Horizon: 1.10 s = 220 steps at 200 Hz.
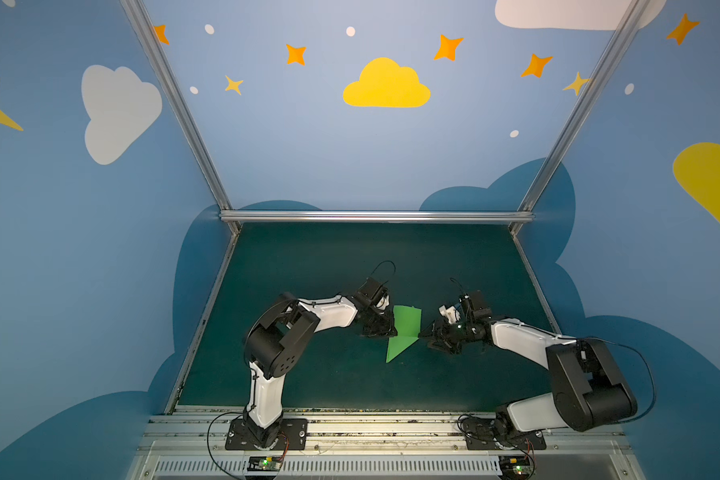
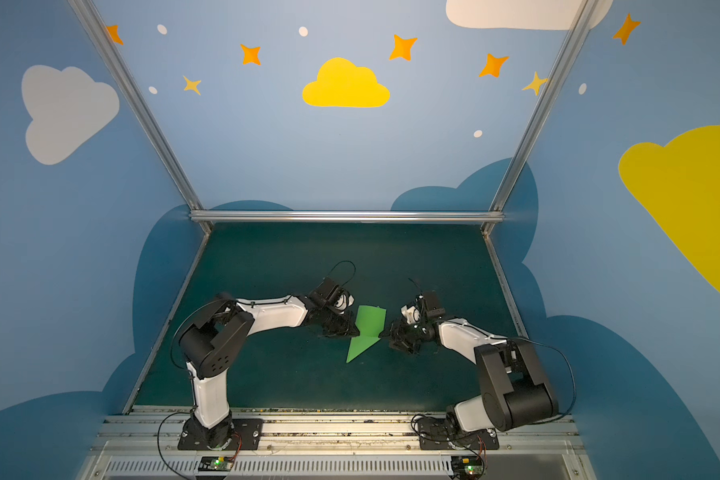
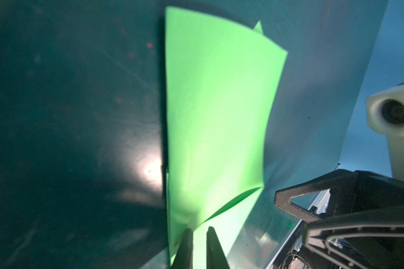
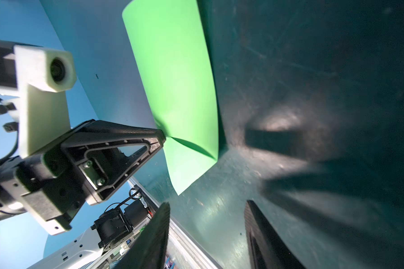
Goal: Fold a paper plane with a square sheet of paper (fold left side to right side)
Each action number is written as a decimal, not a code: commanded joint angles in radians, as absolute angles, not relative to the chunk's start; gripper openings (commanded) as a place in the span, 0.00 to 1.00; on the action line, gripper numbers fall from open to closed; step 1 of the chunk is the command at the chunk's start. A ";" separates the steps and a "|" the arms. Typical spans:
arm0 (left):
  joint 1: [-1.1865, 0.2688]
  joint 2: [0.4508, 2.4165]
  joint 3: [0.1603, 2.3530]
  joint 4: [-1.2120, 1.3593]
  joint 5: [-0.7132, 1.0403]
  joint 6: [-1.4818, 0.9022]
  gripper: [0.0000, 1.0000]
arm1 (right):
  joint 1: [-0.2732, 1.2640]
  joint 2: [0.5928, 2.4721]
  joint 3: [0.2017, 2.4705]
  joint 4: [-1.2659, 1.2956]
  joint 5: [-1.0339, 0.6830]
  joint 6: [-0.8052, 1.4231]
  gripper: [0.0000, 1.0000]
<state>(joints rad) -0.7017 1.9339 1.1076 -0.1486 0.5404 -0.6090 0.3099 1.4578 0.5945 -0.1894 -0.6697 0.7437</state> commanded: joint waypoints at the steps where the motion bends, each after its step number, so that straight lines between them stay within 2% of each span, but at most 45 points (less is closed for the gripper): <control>1: -0.694 1.954 1.089 -0.129 0.536 -0.592 0.14 | 0.307 1.489 0.601 -0.149 -0.693 0.759 0.50; 128: -0.681 1.947 1.073 -0.119 0.547 -0.587 0.13 | 0.325 1.650 0.644 -0.014 -0.719 0.823 0.38; 140: -0.679 1.944 1.075 -0.121 0.549 -0.583 0.13 | 0.326 1.659 0.645 -0.011 -0.716 0.823 0.32; 176: -0.668 1.901 1.098 -0.168 0.543 -0.532 0.16 | 0.327 1.650 0.649 -0.022 -0.705 0.828 0.00; 220: -0.678 1.774 1.071 -0.192 0.476 -0.485 0.26 | 0.369 1.560 0.655 -0.095 -0.652 0.836 0.00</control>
